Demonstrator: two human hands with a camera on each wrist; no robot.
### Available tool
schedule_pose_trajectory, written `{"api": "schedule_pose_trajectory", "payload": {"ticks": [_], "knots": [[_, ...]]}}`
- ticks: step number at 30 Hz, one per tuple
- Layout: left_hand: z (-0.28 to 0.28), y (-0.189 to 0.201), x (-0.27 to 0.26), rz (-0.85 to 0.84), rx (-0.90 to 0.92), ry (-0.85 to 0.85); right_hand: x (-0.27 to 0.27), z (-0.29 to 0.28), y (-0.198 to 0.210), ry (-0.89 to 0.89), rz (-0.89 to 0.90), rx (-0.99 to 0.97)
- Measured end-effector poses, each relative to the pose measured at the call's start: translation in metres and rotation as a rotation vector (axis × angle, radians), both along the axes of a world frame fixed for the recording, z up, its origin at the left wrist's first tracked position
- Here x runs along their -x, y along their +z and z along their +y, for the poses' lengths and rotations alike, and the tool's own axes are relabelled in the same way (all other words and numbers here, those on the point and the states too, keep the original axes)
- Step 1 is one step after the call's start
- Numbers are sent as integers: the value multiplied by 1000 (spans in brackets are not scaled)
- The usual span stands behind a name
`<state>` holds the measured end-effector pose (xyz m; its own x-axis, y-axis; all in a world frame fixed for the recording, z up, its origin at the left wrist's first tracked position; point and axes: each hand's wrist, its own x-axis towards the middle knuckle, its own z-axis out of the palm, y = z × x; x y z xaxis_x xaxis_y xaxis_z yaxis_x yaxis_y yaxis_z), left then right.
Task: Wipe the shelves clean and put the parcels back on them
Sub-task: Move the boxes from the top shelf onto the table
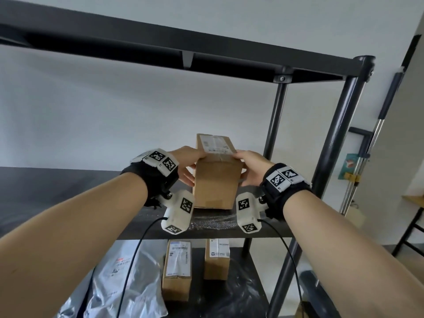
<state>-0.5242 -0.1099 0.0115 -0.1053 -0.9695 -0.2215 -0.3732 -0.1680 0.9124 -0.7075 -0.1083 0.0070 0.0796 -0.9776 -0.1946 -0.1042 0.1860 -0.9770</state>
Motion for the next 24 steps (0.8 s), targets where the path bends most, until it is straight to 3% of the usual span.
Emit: {"api": "schedule_pose_trajectory", "payload": {"ticks": [12,19,24], "knots": [[119,24,-42,12,160,131,-31,86,14,247,-153,158],[221,12,-85,49,199,227,-70,153,-3,453,-208,143],[292,-1,-125,93,229,391,-119,196,-11,598,-204,118]]}}
